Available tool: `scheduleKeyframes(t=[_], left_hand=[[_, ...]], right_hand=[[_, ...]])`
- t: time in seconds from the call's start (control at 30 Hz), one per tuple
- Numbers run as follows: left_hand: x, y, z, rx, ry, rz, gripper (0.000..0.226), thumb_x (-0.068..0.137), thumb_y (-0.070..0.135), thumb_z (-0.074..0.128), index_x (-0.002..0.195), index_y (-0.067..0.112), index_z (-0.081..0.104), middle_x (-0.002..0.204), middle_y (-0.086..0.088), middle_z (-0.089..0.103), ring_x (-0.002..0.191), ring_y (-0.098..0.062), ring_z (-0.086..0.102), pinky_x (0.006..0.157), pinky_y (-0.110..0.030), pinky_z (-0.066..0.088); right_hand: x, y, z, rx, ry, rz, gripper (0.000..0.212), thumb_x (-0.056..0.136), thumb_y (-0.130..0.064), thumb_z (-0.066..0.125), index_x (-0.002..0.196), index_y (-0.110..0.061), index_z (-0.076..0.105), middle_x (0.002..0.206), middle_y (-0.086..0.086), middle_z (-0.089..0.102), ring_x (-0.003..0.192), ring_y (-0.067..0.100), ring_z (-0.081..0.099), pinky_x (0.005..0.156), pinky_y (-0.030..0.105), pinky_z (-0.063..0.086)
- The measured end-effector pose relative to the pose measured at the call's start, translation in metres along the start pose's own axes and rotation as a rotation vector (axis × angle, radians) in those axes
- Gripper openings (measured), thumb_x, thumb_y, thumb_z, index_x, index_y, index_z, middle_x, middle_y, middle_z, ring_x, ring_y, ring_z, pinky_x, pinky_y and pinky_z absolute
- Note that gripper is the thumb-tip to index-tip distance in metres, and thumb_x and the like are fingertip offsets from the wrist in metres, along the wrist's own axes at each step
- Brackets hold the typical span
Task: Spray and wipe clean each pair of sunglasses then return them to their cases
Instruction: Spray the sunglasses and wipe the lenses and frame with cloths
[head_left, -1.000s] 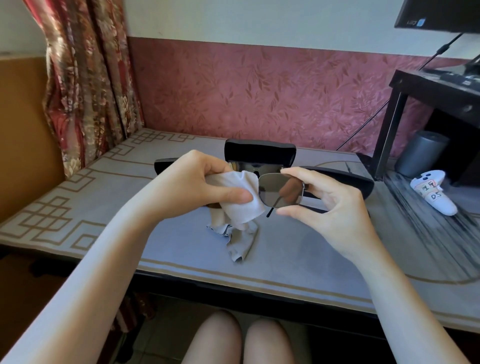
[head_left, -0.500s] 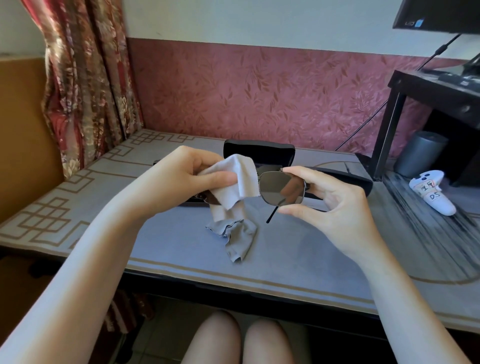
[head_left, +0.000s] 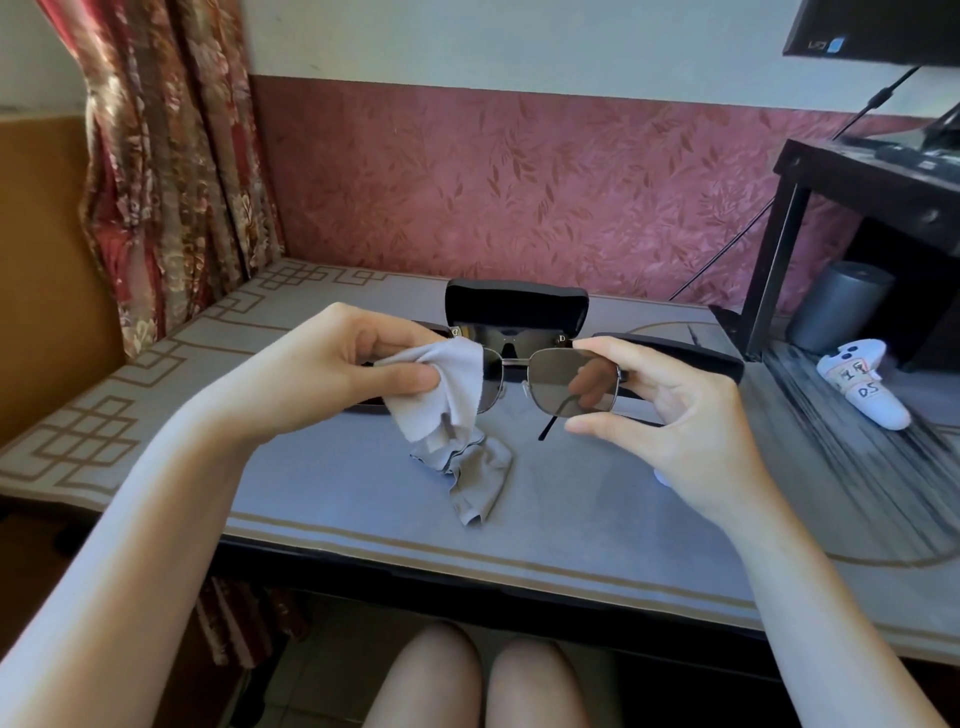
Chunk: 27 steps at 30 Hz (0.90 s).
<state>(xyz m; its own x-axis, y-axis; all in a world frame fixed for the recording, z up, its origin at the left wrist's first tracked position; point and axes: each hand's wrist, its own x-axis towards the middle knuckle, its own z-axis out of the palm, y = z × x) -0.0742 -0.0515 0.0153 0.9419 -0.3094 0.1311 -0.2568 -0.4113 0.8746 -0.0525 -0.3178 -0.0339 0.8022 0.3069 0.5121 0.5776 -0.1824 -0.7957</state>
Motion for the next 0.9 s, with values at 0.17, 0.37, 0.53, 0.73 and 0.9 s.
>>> scheduleKeyframes(t=[0.17, 0.37, 0.53, 0.73, 0.9], left_hand=[[0.002, -0.001, 0.009, 0.069, 0.133, 0.045, 0.017, 0.089, 0.017, 0.062, 0.083, 0.008, 0.074, 0.073, 0.0, 0.076, 0.064, 0.001, 0.064, 0.065, -0.008, 0.046], [0.007, 0.006, 0.019, 0.132, 0.086, 0.011, 0.016, 0.089, 0.022, 0.065, 0.081, 0.013, 0.075, 0.065, -0.006, 0.07, 0.053, -0.008, 0.055, 0.057, -0.02, 0.045], [0.011, 0.013, 0.025, 0.109, 0.111, 0.048, 0.011, 0.089, 0.016, 0.065, 0.086, 0.012, 0.074, 0.055, 0.01, 0.064, 0.042, 0.001, 0.053, 0.045, -0.007, 0.037], [0.007, 0.006, 0.01, 0.155, 0.173, 0.064, 0.015, 0.091, 0.018, 0.062, 0.084, 0.023, 0.074, 0.069, 0.006, 0.072, 0.058, 0.003, 0.053, 0.057, -0.01, 0.037], [0.002, 0.0, 0.005, 0.173, 0.186, 0.062, 0.016, 0.092, 0.016, 0.06, 0.093, 0.019, 0.075, 0.081, -0.005, 0.072, 0.063, -0.001, 0.05, 0.056, -0.012, 0.036]], right_hand=[[-0.001, 0.0, 0.003, -0.023, -0.008, 0.024, 0.051, 0.07, -0.022, 0.084, 0.116, -0.038, 0.067, 0.096, -0.015, 0.069, 0.103, 0.017, 0.063, 0.105, 0.051, 0.044], [-0.003, -0.003, 0.008, -0.047, -0.033, 0.019, 0.051, 0.067, -0.027, 0.084, 0.11, -0.048, 0.067, 0.11, -0.022, 0.069, 0.113, 0.007, 0.062, 0.108, 0.039, 0.043], [-0.001, -0.004, 0.008, -0.024, 0.002, 0.035, 0.053, 0.064, -0.033, 0.081, 0.112, -0.05, 0.066, 0.117, -0.02, 0.069, 0.118, 0.011, 0.06, 0.108, 0.046, 0.042], [0.0, 0.0, 0.002, -0.023, 0.0, 0.031, 0.052, 0.07, -0.026, 0.085, 0.117, -0.038, 0.067, 0.119, -0.012, 0.069, 0.119, 0.016, 0.061, 0.109, 0.049, 0.041], [0.0, -0.001, 0.003, 0.0, 0.016, 0.022, 0.052, 0.068, -0.021, 0.081, 0.117, -0.027, 0.067, 0.107, -0.013, 0.071, 0.109, 0.015, 0.064, 0.108, 0.046, 0.044]])
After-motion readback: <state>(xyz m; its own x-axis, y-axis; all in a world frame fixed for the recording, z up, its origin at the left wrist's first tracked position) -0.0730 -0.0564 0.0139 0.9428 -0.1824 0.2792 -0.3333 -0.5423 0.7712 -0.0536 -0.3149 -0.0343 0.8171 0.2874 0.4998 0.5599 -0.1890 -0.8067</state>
